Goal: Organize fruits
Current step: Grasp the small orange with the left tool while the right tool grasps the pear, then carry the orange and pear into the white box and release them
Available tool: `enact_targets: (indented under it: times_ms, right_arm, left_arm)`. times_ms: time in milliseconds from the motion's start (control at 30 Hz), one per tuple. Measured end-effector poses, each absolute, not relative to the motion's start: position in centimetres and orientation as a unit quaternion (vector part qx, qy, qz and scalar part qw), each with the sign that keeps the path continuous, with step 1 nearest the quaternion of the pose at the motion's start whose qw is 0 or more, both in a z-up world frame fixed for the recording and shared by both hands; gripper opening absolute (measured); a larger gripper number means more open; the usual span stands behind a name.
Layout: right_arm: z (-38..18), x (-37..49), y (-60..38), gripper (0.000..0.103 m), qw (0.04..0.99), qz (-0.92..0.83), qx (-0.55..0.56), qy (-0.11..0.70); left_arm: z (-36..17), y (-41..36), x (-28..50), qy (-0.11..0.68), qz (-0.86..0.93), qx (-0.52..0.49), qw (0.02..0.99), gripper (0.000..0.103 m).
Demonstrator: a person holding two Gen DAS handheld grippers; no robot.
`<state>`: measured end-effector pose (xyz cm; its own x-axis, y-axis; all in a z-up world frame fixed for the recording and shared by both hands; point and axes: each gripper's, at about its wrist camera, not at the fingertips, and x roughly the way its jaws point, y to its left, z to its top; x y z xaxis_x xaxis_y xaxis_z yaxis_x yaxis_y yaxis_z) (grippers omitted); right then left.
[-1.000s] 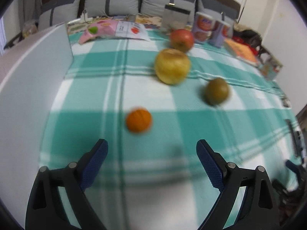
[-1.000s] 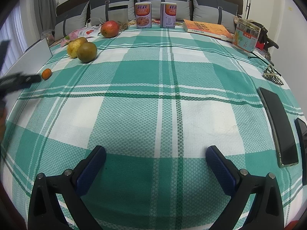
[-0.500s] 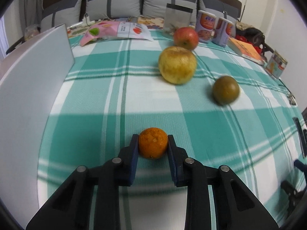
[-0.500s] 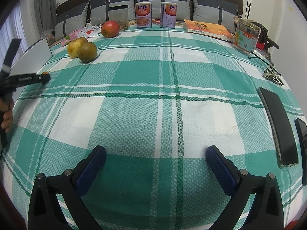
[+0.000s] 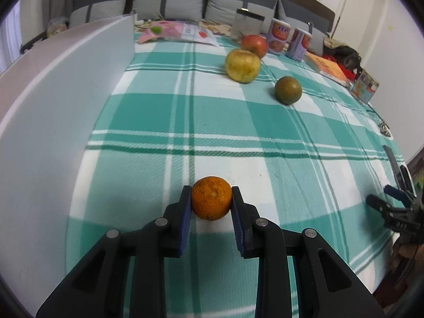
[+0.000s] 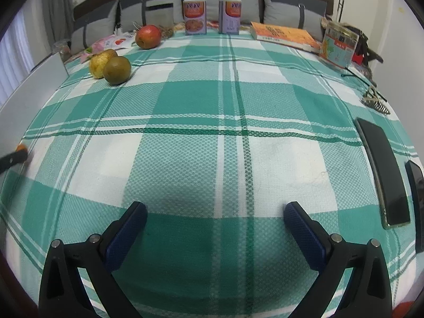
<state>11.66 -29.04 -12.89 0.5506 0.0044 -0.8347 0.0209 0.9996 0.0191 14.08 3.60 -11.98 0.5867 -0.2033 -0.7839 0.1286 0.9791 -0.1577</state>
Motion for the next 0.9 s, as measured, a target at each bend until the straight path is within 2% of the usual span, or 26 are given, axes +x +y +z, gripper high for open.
enact_targets:
  times_ms: [133,333,600,700,733,767,900]
  right_arm:
    - [-11.0,15.3,-25.7,0.102,0.881,0.053,0.006,0.469]
    - [-8.4,25.3,-19.5,0.102,0.870,0.127,-0.028,0.475]
    - [-8.8,36.4,-10.2,0.100,0.841,0.153,-0.102,0.508]
    - [-10.2,39.1,-9.1,0.088,0.828,0.137,-0.102,0.534]
    - [-11.0,40.2,-9.1,0.073,0.817,0.132,-0.095,0.553]
    - [-11.4,40.6,-9.2,0.066,0.811,0.132,-0.085,0.564]
    - [-10.0,38.6,-9.9,0.065,0.824,0.150,-0.065,0.542]
  left_arm:
    - [-11.7,4.0,13.1,0.438,-0.096,-0.050,0.892,0.028]
    - [-12.2,5.0,12.3,0.439,-0.098,-0.060,0.891,0.028]
    - [-12.8,4.8,11.8,0.445,-0.108,-0.053,0.887,0.028]
    - [-12.9,4.6,11.9,0.447,-0.111,-0.049,0.886,0.028]
    - [-13.0,4.6,11.9,0.449,-0.112,-0.048,0.885,0.028]
    - [-13.1,4.7,11.9,0.451,-0.113,-0.049,0.884,0.028]
    - [-12.6,4.7,11.6,0.451,-0.118,-0.057,0.883,0.028]
